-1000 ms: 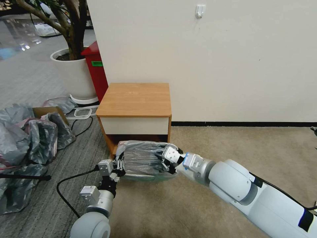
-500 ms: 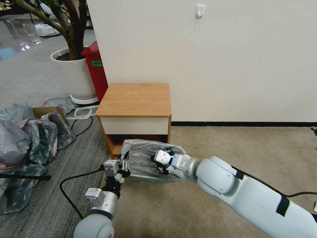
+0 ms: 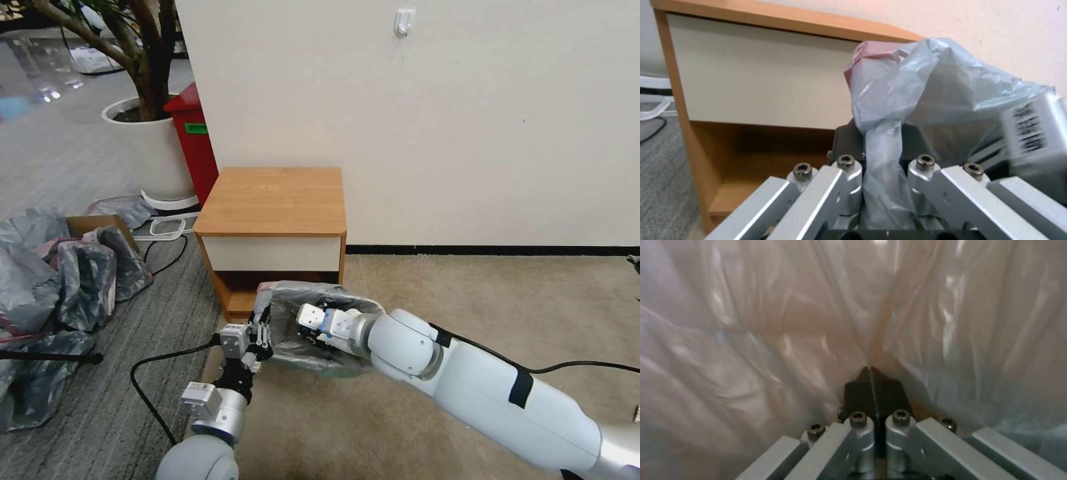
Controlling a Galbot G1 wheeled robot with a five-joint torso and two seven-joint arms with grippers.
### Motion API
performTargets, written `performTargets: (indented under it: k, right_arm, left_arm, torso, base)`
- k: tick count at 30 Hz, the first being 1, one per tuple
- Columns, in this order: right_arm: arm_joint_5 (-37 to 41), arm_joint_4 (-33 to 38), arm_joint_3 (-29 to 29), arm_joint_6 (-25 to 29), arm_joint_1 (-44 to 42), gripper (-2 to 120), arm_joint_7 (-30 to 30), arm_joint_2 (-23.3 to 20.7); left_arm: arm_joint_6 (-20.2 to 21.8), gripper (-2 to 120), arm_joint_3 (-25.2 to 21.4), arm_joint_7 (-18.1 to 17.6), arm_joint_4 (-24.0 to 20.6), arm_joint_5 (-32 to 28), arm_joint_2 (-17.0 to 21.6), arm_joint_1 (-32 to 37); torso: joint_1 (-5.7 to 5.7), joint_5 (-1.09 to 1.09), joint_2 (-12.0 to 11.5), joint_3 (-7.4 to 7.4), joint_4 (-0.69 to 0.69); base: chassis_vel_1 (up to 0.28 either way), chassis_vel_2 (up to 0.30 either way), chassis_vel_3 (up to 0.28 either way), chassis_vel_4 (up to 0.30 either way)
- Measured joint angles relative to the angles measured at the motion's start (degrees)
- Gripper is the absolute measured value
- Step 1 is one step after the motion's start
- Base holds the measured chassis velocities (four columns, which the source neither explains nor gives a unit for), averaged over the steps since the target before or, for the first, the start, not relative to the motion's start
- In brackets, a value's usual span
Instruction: Pick up the garbage bag from the table and place it over the trash can.
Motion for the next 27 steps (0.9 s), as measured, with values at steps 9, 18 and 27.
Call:
performTargets:
  k: [9,18,27]
  right_arm:
    - [-1.06,-3.56,-2.45,0.03,2.45,0,0.02,0.76]
    - [-2.95,-5.17,-5.26,0.03,3.86,0,0.02,1.69]
    - [-2.60,-7.86,-7.00,0.03,4.91,0,-0.11,2.55]
  left_arm:
    - [-0.01,8,0.32,0.04,-0.16,0.30,-0.27,0.02]
    - [0.22,8,0.88,0.03,-0.21,0.09,-0.59,-0.08]
    - [0.28,8,1.47,-0.03,-0.20,-0.01,-1.19,-0.09]
  torso:
    - [0.00,0.00,0.00,0.00,0.00]
    - [0.00,0.00,0.00,0.00,0.00]
    - [0.00,0.00,0.00,0.00,0.00]
  base:
    - [0.000,0.000,0.000,0.000]
    - [0.000,0.000,0.000,0.000]
    - [0.000,0.000,0.000,0.000]
